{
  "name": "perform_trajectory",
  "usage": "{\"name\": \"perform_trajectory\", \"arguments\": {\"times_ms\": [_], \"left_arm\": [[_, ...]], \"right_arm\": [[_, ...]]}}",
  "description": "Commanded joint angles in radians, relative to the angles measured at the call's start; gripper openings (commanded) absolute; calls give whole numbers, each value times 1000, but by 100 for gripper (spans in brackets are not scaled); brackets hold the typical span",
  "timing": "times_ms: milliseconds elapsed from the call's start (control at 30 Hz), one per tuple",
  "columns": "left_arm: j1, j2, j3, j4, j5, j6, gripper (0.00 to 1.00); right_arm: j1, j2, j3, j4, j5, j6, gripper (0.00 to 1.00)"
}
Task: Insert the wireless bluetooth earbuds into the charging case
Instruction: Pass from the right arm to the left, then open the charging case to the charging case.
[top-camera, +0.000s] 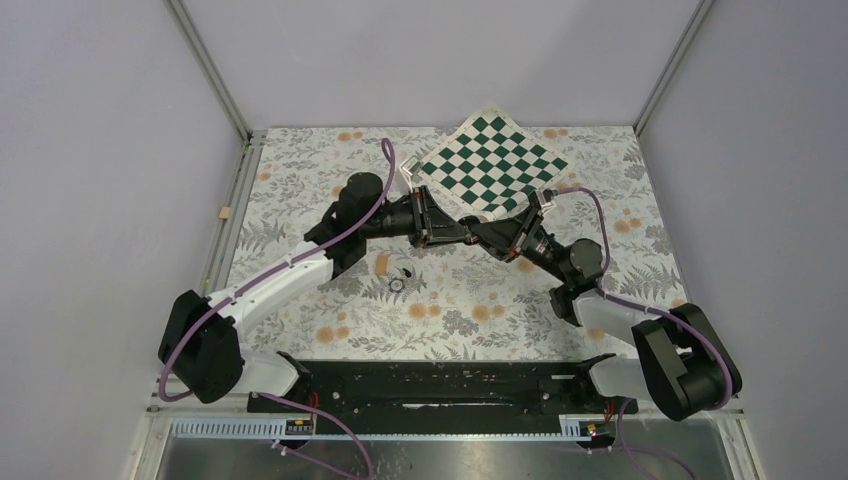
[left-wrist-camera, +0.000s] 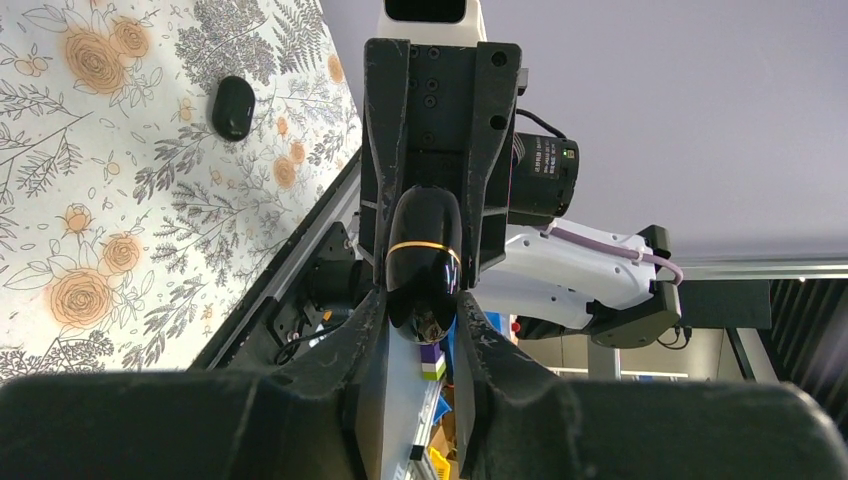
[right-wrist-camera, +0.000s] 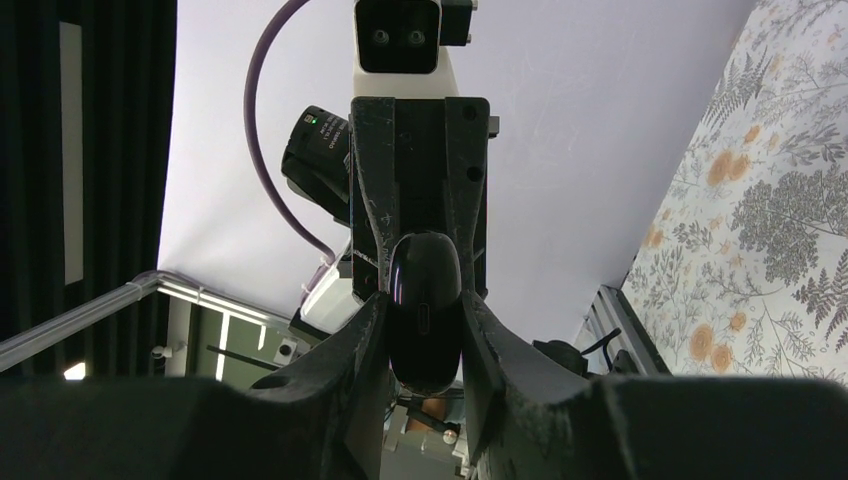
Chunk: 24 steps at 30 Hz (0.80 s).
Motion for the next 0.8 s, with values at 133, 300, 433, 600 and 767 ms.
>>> {"name": "perform_trajectory", "arguments": {"times_ms": [133,300,433,600,767], "left_arm": [[-5,-87,-100,160,42,-19,0],[-2,-113,-123,183,45,-27,0],[2,-116,-116,185,48,-29,0],[2,-118,-121,205,52,-43,0],[4,-124,-125,226,54,-57,0]], "right_arm": [[18,25,11,21,-24,-31,38],[18,-8,10,-109,-15,-92,43],[19,-37,-4,-177,8,-127,43],[19,-48,-12,-232,18,-150,38],[19,-43,-27,-242,26,-152,32]]}}
